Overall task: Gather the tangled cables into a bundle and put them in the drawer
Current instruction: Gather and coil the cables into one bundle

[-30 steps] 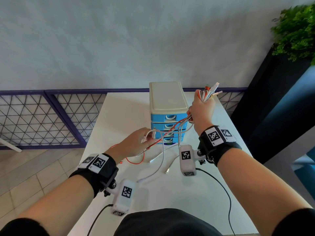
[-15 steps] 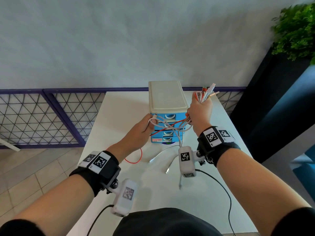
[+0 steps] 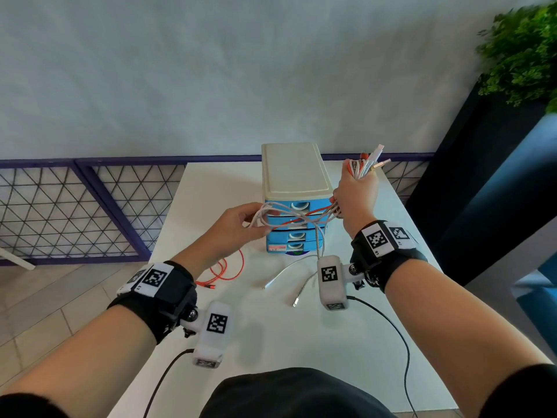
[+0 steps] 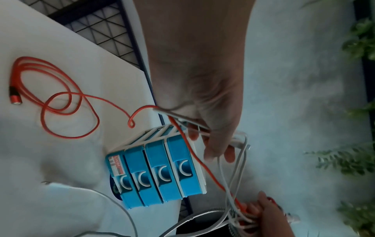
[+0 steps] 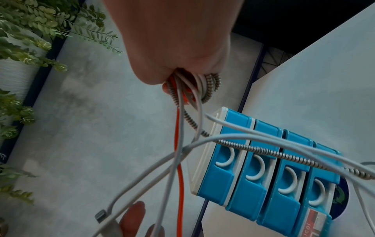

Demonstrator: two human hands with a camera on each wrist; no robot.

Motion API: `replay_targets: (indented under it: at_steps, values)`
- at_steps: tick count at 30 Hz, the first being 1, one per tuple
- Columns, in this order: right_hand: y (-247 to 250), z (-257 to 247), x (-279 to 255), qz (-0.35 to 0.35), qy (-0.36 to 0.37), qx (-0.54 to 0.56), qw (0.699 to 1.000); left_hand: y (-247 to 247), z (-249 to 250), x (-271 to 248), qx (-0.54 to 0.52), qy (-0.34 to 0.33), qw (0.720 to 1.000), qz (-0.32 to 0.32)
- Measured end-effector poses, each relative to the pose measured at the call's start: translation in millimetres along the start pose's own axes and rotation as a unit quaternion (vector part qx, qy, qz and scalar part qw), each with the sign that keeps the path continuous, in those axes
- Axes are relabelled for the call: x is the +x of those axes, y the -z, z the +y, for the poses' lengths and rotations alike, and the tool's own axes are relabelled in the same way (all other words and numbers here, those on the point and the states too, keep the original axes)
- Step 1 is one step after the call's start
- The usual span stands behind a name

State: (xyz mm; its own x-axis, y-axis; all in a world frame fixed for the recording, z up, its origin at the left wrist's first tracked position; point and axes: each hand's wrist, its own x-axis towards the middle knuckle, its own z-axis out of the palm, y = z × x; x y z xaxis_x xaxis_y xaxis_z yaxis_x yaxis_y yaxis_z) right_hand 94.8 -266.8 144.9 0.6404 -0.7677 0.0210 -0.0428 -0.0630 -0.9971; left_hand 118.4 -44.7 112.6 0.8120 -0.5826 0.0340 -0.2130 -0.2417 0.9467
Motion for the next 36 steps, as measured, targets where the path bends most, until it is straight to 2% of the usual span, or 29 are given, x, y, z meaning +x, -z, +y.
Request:
replay_targets:
  at_steps: [4, 5, 8, 12, 17, 20, 23, 27, 32, 36]
  values:
    - [0.8, 0.9, 0.5, -0.004, -0.004, -0.004, 1.0, 5.4, 1.5, -4.6, -0.155, 0.032, 0.983, -0.091]
    - [1.0, 1.8, 0.7, -0.004, -0.005, -0.006, 1.0, 7.0, 1.5, -5.1, -0.178, 0.042, 0.979, -0.094]
    - [1.3, 3.8, 0.4, -0.004, -0.004, -0.004, 1.0, 8.8, 3.5, -3.2, -0.167, 0.074, 0.982, -0.05]
    - [0.5, 5.5, 0.0, -0.007, -0.002, -0.01, 1.0, 7.5, 0.2, 2.8, -0.108, 0.062, 0.991, 0.041]
    - [5.4, 8.2, 3.2, 0.005, 0.01, -0.008, 1.0, 13.8, -14.0, 2.7, -0.186, 0.099, 0.973, 0.094]
    - [5.3, 10.5, 1.1, 0.004, 0.011, -0.019, 1.0, 11.4, -15.4, 4.1, -0.255, 0.111, 0.948, 0.155]
    - [3.9, 12.4, -0.9, 0.003, 0.018, -0.028, 0.999, 8.3, -12.0, 10.4, -0.323, 0.152, 0.911, 0.207]
    - [3.2, 14.1, 0.1, -0.002, 0.008, -0.034, 0.999, 6.2, -8.1, 16.7, -0.399, 0.191, 0.867, 0.231]
    - [1.7, 16.3, 0.7, -0.002, -0.004, -0.034, 0.999, 5.7, -8.4, 20.1, -0.501, 0.164, 0.817, 0.234]
    - [2.0, 18.4, 0.5, -0.007, -0.002, -0.047, 0.999, 3.7, -2.7, 19.4, -0.519, 0.134, 0.808, 0.243]
